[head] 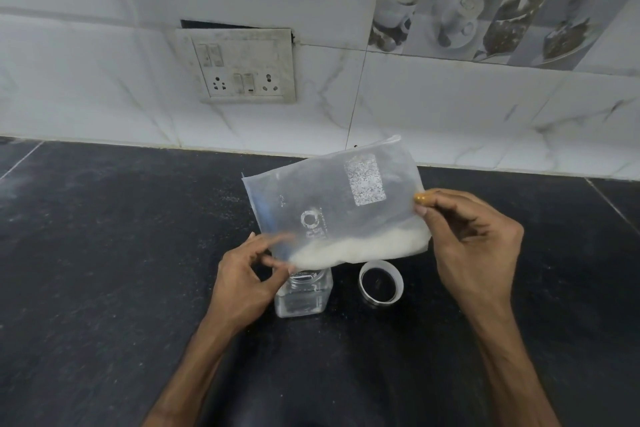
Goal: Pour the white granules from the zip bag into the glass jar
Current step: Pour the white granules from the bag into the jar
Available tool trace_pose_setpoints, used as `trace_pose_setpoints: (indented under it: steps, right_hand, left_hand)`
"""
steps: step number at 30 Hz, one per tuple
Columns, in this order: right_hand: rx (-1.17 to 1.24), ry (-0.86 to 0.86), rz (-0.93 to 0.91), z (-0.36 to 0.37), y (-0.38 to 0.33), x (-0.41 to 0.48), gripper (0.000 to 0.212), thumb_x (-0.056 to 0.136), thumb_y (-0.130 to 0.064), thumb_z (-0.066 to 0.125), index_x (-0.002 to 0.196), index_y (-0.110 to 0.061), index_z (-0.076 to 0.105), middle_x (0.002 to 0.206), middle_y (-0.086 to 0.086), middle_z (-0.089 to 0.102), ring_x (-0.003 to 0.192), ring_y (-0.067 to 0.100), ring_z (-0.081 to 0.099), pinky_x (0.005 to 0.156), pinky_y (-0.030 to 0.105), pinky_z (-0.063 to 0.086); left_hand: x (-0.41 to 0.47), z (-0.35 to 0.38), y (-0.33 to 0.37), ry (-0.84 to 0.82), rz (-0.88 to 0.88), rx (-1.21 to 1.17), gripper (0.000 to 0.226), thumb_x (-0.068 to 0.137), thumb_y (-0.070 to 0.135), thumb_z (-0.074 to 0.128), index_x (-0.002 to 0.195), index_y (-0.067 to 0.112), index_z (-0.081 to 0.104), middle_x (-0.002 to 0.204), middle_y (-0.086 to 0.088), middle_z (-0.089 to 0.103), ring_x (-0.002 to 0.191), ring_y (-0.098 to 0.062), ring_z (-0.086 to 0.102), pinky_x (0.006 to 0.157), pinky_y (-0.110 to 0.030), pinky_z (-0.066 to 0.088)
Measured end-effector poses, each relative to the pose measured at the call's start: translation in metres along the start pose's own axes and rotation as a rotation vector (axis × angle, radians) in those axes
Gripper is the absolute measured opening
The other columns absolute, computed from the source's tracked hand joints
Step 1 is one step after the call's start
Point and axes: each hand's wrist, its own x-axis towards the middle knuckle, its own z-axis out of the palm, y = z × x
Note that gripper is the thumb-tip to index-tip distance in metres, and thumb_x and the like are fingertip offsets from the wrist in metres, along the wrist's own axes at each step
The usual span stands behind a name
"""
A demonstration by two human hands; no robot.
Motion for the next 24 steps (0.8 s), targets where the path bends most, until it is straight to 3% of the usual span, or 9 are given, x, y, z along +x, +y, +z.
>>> trace_pose_setpoints:
  steps: [4, 7, 15, 17, 20, 24]
  right_hand:
    - [0.009, 0.027, 0.009, 0.001, 0.0, 0.0, 0.026, 0.08, 0.011, 0.074, 0.096, -0.01, 0.074, 0.092, -0.001, 0.073, 0.087, 0.009, 0.071, 0.083, 0.02, 0.056]
    - [0.005, 0.011, -0.002, 0.002, 0.0, -0.002, 0.026, 0.08, 0.011, 0.074, 0.096, -0.01, 0.074, 0.093, 0.0, 0.073, 0.087, 0.009, 0.072, 0.083, 0.019, 0.056]
    - [0.001, 0.023, -0.004, 0.001, -0.003, 0.0, 0.028, 0.08, 0.011, 0.074, 0.098, -0.011, 0.073, 0.093, -0.002, 0.072, 0.087, 0.007, 0.071, 0.083, 0.018, 0.056]
    - [0.009, 0.04, -0.005, -0.001, -0.003, 0.002, 0.029, 0.08, 0.011, 0.074, 0.097, -0.012, 0.072, 0.093, -0.003, 0.072, 0.086, 0.006, 0.071, 0.082, 0.017, 0.055]
    - [0.007, 0.039, -0.011, -0.002, -0.003, 0.004, 0.029, 0.081, 0.011, 0.074, 0.098, -0.012, 0.072, 0.093, -0.004, 0.071, 0.086, 0.005, 0.07, 0.083, 0.018, 0.055]
    - [-0.008, 0.048, -0.012, -0.005, -0.003, 0.002, 0.029, 0.081, 0.01, 0.073, 0.099, -0.013, 0.072, 0.093, -0.005, 0.071, 0.087, 0.006, 0.071, 0.084, 0.02, 0.056]
  left_hand:
    - [0.0, 0.001, -0.002, -0.01, 0.001, -0.006, 0.068, 0.074, 0.007, 0.086, 0.114, 0.057, 0.063, 0.088, 0.026, 0.075, 0.075, -0.001, 0.074, 0.106, -0.062, 0.044]
    - [0.0, 0.001, -0.005, -0.013, -0.006, -0.033, 0.062, 0.074, 0.007, 0.086, 0.114, 0.05, 0.067, 0.1, 0.021, 0.076, 0.074, -0.005, 0.076, 0.106, -0.062, 0.043]
    - [0.002, -0.001, -0.002, -0.026, 0.007, 0.022, 0.063, 0.074, 0.002, 0.085, 0.114, 0.047, 0.067, 0.082, 0.025, 0.075, 0.071, -0.002, 0.074, 0.115, -0.057, 0.036]
    - [0.003, 0.002, 0.003, -0.044, 0.024, 0.033, 0.064, 0.073, 0.0, 0.084, 0.113, 0.046, 0.068, 0.091, 0.026, 0.075, 0.07, -0.001, 0.073, 0.117, -0.053, 0.035]
    - [0.004, 0.008, 0.007, -0.059, 0.007, -0.007, 0.071, 0.072, -0.003, 0.083, 0.113, 0.052, 0.066, 0.11, 0.017, 0.074, 0.07, -0.002, 0.073, 0.105, -0.048, 0.049]
    - [0.005, 0.01, 0.003, -0.078, 0.0, -0.024, 0.065, 0.072, -0.003, 0.083, 0.114, 0.045, 0.068, 0.111, 0.026, 0.072, 0.072, -0.003, 0.075, 0.107, -0.062, 0.043]
